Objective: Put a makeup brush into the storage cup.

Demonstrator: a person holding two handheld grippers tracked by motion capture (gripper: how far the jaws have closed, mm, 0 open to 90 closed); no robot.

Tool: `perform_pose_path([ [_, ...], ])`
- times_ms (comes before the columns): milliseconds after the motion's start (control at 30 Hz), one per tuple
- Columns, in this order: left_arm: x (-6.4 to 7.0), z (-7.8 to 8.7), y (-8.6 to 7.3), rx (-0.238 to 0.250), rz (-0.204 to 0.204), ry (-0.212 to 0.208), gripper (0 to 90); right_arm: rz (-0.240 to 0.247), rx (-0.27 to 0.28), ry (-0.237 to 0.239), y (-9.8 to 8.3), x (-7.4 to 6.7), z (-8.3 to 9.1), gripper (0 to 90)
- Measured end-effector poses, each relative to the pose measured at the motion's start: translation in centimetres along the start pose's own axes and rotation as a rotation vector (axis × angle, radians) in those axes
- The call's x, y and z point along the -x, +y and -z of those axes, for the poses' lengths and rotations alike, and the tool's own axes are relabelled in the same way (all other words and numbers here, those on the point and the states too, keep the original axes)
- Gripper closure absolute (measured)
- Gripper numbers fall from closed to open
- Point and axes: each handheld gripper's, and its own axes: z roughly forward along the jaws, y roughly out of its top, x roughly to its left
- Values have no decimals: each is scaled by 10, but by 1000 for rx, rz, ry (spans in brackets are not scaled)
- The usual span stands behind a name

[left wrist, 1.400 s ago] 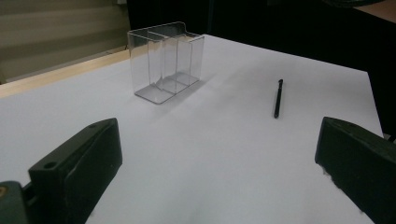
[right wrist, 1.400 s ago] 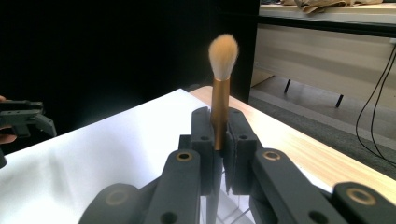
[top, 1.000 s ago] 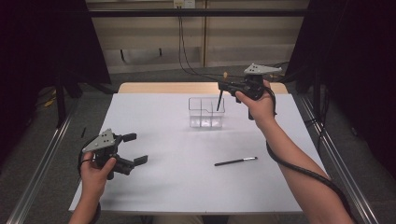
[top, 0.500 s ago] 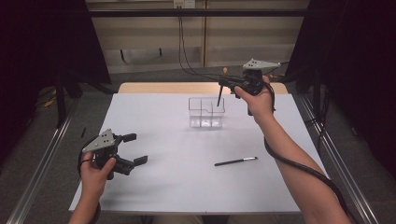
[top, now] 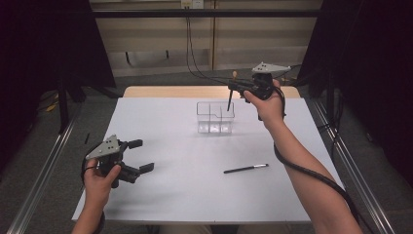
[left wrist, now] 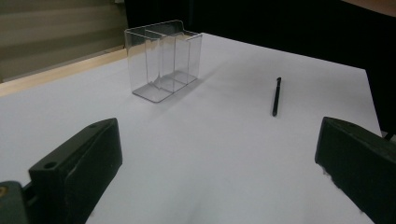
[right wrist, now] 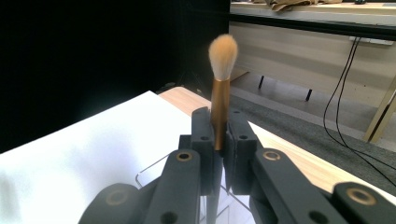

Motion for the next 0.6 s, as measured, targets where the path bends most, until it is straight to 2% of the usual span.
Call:
perform_pose_path([
  [600,0,0,0,4,-1,-3,7,7,-27,1,-10,0,-5,840],
])
